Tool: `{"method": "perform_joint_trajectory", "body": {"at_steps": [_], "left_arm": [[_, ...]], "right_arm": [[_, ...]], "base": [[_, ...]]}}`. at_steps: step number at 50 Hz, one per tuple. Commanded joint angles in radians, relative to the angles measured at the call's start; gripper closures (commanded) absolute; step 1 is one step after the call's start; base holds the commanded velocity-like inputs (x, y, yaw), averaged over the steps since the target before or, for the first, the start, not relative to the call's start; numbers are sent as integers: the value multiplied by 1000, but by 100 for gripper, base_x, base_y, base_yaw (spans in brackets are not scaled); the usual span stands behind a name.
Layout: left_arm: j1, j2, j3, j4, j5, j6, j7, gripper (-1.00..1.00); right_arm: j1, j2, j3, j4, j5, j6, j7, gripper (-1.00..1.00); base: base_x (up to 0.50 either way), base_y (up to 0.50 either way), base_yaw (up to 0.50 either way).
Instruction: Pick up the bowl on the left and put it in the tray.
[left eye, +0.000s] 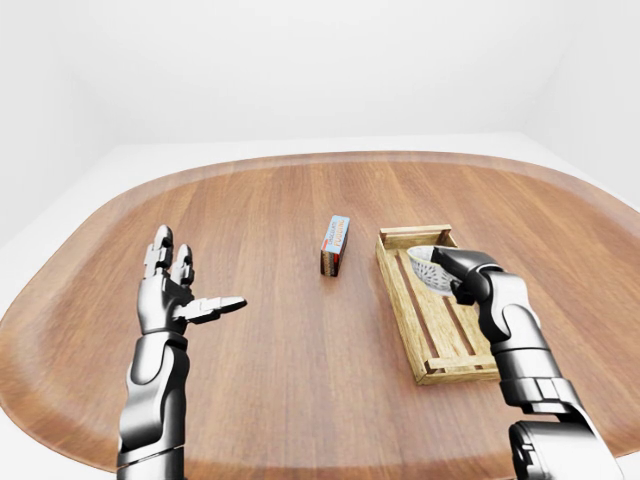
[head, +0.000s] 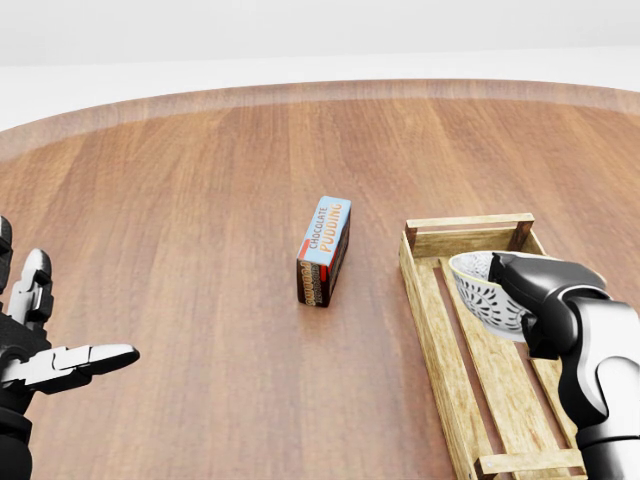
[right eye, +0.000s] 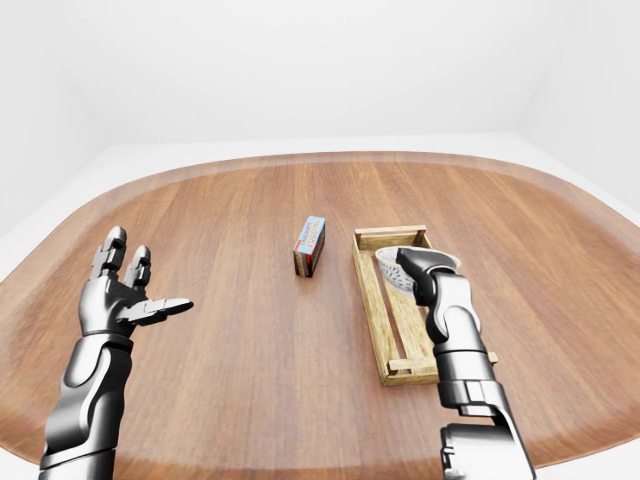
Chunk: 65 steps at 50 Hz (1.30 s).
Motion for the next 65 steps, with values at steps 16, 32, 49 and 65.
{"method": "perform_joint_trajectory", "body": {"at_steps": [16, 32, 49, 65], "left_arm": [[2, -1, 1, 1, -1, 0, -3, -100], [8, -4, 2, -14, 2, 0, -3, -100], [2, 2, 6, -10, -5, 0, -2, -100], [1, 2, 6, -8, -6, 0, -3, -100]], "right_arm": [[-27, -6, -23, 81, 2, 0, -181, 100], [-28, 18, 10, 148, 69, 0, -260, 100], [-59, 27, 41, 279, 75, 0, -310, 100], [-60, 27, 45, 294, 62, 0, -305, 100]], "base": [[0, 0, 0], [0, 0, 0], [0, 0, 0], [0, 0, 0]]}}
